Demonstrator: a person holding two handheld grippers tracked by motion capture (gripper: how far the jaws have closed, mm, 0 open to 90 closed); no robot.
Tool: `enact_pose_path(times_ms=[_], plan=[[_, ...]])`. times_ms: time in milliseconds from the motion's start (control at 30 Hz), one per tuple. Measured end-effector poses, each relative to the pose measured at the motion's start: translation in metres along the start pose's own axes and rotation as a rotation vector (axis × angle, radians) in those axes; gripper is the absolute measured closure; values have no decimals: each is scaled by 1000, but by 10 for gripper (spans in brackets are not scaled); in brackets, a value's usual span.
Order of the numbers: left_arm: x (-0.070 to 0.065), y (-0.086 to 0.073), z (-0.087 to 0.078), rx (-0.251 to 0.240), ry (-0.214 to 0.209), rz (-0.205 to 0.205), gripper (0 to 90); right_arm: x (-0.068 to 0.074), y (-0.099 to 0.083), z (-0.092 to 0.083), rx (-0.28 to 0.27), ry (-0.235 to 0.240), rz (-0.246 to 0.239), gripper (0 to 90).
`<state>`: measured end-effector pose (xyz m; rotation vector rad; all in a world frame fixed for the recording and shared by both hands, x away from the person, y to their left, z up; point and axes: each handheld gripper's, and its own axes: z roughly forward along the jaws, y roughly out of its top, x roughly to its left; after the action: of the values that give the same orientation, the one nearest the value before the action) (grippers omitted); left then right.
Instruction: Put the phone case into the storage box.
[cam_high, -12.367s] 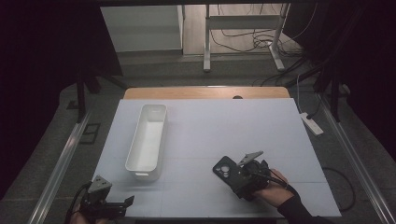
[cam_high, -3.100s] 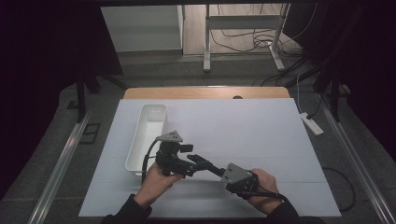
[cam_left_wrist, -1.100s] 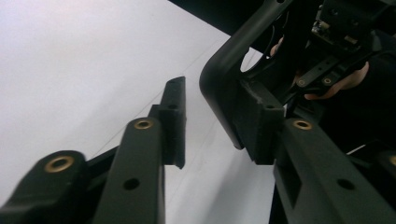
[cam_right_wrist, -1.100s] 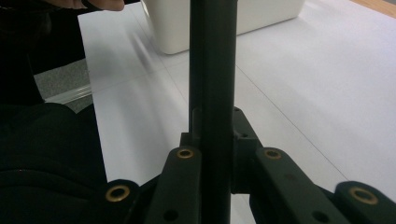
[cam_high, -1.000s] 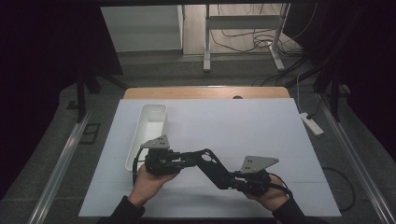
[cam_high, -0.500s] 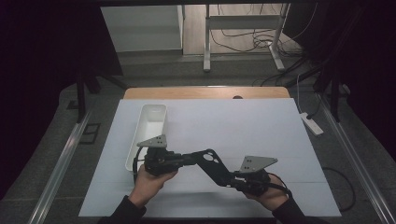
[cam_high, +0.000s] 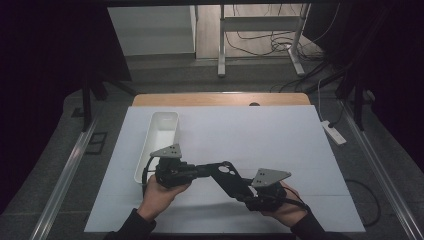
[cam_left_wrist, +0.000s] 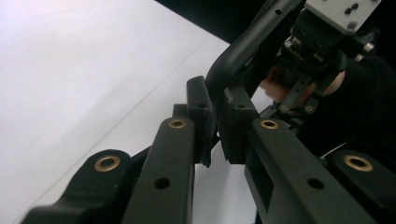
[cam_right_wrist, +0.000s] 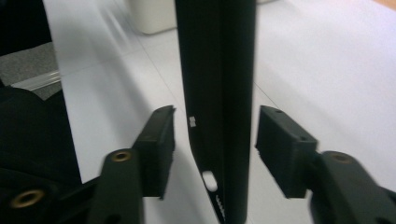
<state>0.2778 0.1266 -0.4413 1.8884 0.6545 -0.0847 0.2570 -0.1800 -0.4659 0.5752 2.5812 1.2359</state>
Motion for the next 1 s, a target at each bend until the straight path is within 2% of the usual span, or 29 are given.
enact_pose_path(times_ms=[133, 233, 267, 300, 333, 467, 567, 800, 833, 1000], plan=[[0, 1, -2, 22, 21, 14, 835, -2, -3, 0, 35, -27, 33, 336], [0, 3, -3, 39, 42, 21, 834, -6, -6, 1, 100, -26, 37, 229], [0, 3, -3, 39, 42, 21, 834, -6, -6, 1, 100, -26, 37, 229], [0, 3, -4, 41, 47, 21, 834, -6, -10, 0, 136, -40, 39, 168], [1, 4, -6, 45, 52, 22, 834, -6, -10, 0, 136, -40, 39, 168], [1, 5, -11, 62, 67, 24, 834, -10, -17, -7, 167, -83, 58, 58], [2, 7, -16, 75, 77, 27, 834, -17, -22, -16, 185, -116, 102, 12], [5, 13, -27, 88, 111, 30, 833, -29, -33, -33, 176, -169, 197, 0], [5, 13, -27, 88, 111, 30, 834, -30, -35, -35, 182, -177, 186, 0], [6, 20, -38, 92, 135, 29, 833, -34, -43, -43, 186, -202, 207, 0]])
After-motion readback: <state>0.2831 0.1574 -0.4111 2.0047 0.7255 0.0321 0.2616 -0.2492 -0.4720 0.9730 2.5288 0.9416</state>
